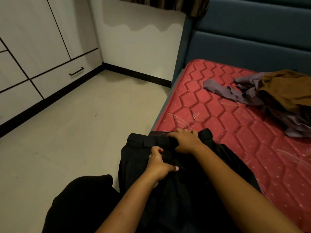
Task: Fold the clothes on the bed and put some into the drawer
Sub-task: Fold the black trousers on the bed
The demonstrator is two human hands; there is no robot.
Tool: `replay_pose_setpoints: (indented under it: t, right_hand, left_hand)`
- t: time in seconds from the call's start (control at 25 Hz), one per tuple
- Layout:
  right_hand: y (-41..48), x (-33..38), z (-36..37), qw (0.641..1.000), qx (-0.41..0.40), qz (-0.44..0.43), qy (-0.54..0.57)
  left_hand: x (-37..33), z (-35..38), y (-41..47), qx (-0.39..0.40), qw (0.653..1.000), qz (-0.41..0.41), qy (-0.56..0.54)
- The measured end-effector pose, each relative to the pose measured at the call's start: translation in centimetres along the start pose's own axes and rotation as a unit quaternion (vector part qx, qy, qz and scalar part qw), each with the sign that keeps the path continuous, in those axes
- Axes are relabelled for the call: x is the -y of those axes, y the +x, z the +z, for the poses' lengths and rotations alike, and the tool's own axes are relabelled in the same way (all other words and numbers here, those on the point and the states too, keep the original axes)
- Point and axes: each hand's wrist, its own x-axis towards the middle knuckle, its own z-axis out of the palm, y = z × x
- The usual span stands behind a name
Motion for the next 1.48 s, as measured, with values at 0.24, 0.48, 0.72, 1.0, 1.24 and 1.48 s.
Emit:
replay_pose_setpoints:
  t: [0.24, 0.48, 0.72, 1.0, 1.24, 1.48]
  right_hand:
    - [-10.3, -6.2, 3.3, 0.965, -0.216, -0.022, 0.145]
    - [-15.8, -7.7, 3.6, 0.993, -0.043, 0.099, 0.042]
    - [-14.0, 0.8, 4.0, 0.956, -0.126, -0.103, 0.245]
    - [-12.4, 1.1, 6.0, 0.925, -0.1, -0.012, 0.365]
    - [-10.5, 0.2, 6.4, 0.806, -0.011, 0.052, 0.589]
    - [-9.3, -0.3, 5.7, 0.813, -0.004, 0.049, 0.581]
  left_hand:
    - [-0.3, 0.1, -2.4, 0.069, 0.948, 0.005, 0.311]
    - [0.8, 0.9, -7.6, -0.054, 0.882, 0.105, 0.456]
    - [1.0, 0.9, -10.1, -0.158, 0.899, 0.186, 0.363]
    - [1.1, 1.8, -8.6, -0.162, 0.905, 0.199, 0.338]
    - [0.1, 1.9, -6.2, -0.114, 0.875, 0.183, 0.434]
    - [-1.0, 1.3, -5.4, -0.044, 0.785, 0.255, 0.563]
